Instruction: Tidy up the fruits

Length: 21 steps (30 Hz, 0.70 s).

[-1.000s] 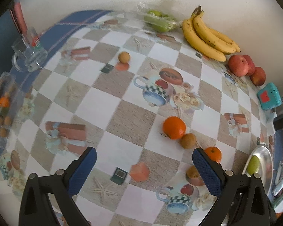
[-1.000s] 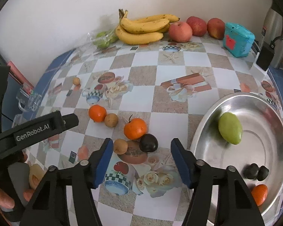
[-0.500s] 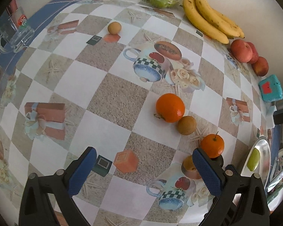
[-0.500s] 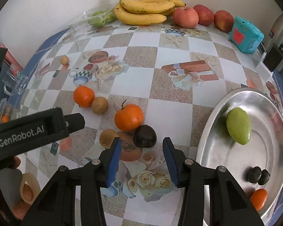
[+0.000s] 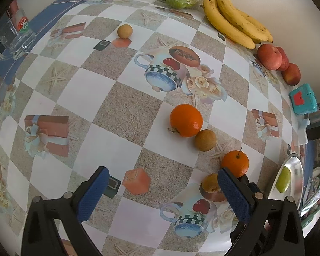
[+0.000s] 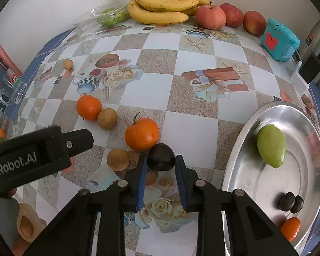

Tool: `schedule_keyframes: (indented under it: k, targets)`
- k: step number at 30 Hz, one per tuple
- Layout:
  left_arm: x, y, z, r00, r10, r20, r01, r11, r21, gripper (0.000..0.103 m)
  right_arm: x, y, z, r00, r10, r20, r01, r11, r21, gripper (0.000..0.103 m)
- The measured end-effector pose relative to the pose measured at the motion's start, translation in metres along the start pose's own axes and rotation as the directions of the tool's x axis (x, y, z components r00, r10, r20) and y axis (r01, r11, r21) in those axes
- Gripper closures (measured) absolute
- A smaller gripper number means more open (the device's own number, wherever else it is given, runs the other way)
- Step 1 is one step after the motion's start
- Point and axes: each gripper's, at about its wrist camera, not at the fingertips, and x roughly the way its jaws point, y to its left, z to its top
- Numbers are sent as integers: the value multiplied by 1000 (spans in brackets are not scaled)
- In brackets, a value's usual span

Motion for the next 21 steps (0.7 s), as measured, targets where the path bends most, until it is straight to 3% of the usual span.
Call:
schedule_keyframes:
  k: [10,15,21]
  targets:
    - [-5,-6,1,1000,-28,9,28,999,17,1,-34,-13,0,997,35,68,-39,997,65,76]
    - [-3,-20,-2,999,-32,13,31,997,73,2,-55,-28,-2,993,15,116,-29,993,119,76]
    - [-2,-35,-10,999,-54,4,53,988,146,15,-64,-44,-7,992,18,127,-39,985,168,77]
